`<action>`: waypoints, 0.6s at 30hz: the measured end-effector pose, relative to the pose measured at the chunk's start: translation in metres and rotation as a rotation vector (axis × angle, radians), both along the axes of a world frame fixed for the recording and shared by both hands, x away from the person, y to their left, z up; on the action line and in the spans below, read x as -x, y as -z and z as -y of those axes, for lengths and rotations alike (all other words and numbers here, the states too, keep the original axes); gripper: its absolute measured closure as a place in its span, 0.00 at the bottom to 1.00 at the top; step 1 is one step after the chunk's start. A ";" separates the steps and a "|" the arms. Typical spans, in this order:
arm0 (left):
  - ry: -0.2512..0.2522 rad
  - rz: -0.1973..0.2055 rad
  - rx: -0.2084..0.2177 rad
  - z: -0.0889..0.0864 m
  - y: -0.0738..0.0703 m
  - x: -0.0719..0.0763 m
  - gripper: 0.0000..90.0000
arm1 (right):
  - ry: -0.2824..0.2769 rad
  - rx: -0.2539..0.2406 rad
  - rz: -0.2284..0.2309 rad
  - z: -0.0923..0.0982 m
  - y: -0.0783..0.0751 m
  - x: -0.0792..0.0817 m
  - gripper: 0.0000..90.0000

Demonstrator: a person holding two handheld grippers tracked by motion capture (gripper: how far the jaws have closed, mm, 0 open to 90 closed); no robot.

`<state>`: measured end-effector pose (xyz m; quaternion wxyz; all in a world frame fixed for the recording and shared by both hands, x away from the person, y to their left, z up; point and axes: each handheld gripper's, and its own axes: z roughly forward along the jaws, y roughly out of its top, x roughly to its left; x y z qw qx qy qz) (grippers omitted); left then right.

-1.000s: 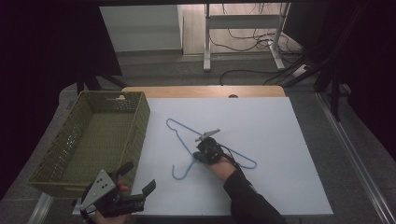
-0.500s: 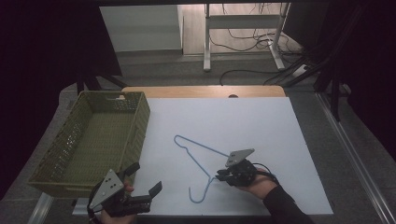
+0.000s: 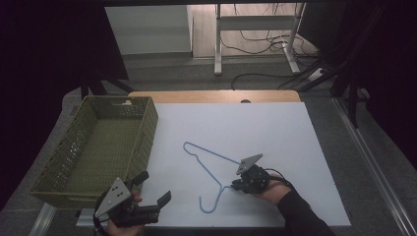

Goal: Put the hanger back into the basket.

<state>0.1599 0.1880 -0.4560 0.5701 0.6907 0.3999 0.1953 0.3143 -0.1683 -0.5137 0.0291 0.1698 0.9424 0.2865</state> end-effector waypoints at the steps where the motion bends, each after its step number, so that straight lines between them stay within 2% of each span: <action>1: 0.000 0.000 0.000 0.000 0.000 0.000 0.04 | -0.013 0.003 0.006 0.000 -0.001 0.001 0.95; 5: 0.030 0.002 -0.019 0.006 0.000 0.000 0.04 | -0.028 -0.018 0.018 0.004 -0.008 0.004 0.97; 7: 0.073 -0.009 -0.032 0.010 0.001 -0.002 0.04 | -0.021 -0.046 0.035 0.009 -0.015 0.006 0.97; 11: 0.099 -0.022 -0.063 0.015 0.003 -0.006 0.04 | -0.043 -0.087 0.073 0.022 -0.028 0.012 0.97; 14: 0.112 -0.025 -0.059 0.017 0.003 -0.007 0.05 | -0.053 -0.114 0.090 0.027 -0.035 0.014 0.97; 15: 0.118 -0.023 -0.060 0.019 0.003 -0.007 0.05 | -0.049 -0.142 0.111 0.032 -0.042 0.016 0.97; 16: 0.118 -0.023 -0.060 0.019 0.003 -0.007 0.05 | -0.049 -0.142 0.111 0.032 -0.042 0.016 0.97; 17: 0.146 -0.025 -0.070 0.022 0.005 -0.009 0.05 | -0.052 -0.166 0.121 0.035 -0.047 0.018 0.97; 18: 0.146 -0.025 -0.070 0.022 0.005 -0.009 0.05 | -0.055 -0.180 0.124 0.036 -0.050 0.018 0.97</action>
